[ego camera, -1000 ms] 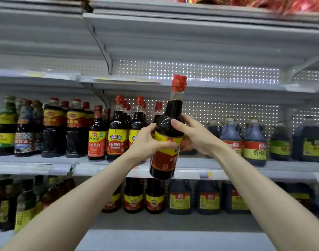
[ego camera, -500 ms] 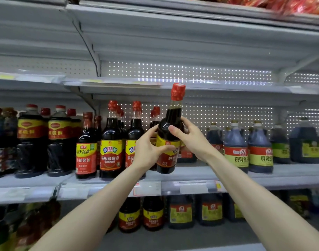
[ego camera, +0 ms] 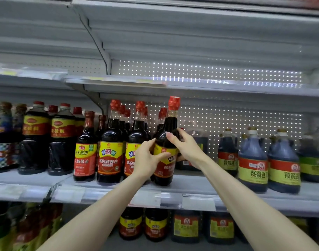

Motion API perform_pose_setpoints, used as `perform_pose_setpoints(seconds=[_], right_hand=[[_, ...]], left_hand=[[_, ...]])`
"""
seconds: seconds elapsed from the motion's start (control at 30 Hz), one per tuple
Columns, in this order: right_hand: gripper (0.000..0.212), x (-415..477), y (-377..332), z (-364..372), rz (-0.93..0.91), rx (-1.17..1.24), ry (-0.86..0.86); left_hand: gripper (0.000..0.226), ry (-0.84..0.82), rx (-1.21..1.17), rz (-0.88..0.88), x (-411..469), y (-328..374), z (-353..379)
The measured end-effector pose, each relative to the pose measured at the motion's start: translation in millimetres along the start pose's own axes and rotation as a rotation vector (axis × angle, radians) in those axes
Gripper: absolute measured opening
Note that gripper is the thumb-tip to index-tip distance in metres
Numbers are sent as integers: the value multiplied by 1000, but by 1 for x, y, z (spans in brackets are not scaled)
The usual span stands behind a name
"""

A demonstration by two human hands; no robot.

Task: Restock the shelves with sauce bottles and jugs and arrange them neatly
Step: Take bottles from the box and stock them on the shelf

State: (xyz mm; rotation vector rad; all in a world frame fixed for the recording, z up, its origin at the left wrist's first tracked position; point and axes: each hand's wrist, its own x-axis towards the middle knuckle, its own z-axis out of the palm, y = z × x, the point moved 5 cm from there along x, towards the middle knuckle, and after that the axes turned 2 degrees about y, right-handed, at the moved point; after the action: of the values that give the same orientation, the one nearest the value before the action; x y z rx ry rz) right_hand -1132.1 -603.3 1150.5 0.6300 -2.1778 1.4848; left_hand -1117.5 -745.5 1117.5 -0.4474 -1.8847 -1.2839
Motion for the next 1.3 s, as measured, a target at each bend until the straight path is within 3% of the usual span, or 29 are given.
perform_pose_setpoints(seconds=[0.13, 0.2, 0.37, 0.57, 0.77, 0.97, 1.07, 1.3], right_hand=[[115, 13, 12, 2, 62, -55, -8], [120, 18, 16, 2, 87, -80, -3], [85, 30, 23, 4, 138, -109, -8], [73, 37, 31, 12, 190, -127, -38], [55, 25, 39, 13, 242, 12, -37], [54, -8, 60, 28, 408, 223, -71], [58, -18, 63, 34, 400, 281, -67], [62, -31, 49, 36, 381, 293, -39]], left_hand=[[46, 17, 26, -42, 5, -8, 4], [44, 21, 25, -71, 7, -11, 4], [48, 40, 54, -80, 11, -15, 10], [54, 10, 91, -111, 11, -22, 15], [48, -25, 47, -131, -4, -27, 12], [54, -162, -176, -278, -28, -24, 22], [54, -198, -279, -302, -34, -18, 25], [58, -255, -269, -314, -31, -22, 28]])
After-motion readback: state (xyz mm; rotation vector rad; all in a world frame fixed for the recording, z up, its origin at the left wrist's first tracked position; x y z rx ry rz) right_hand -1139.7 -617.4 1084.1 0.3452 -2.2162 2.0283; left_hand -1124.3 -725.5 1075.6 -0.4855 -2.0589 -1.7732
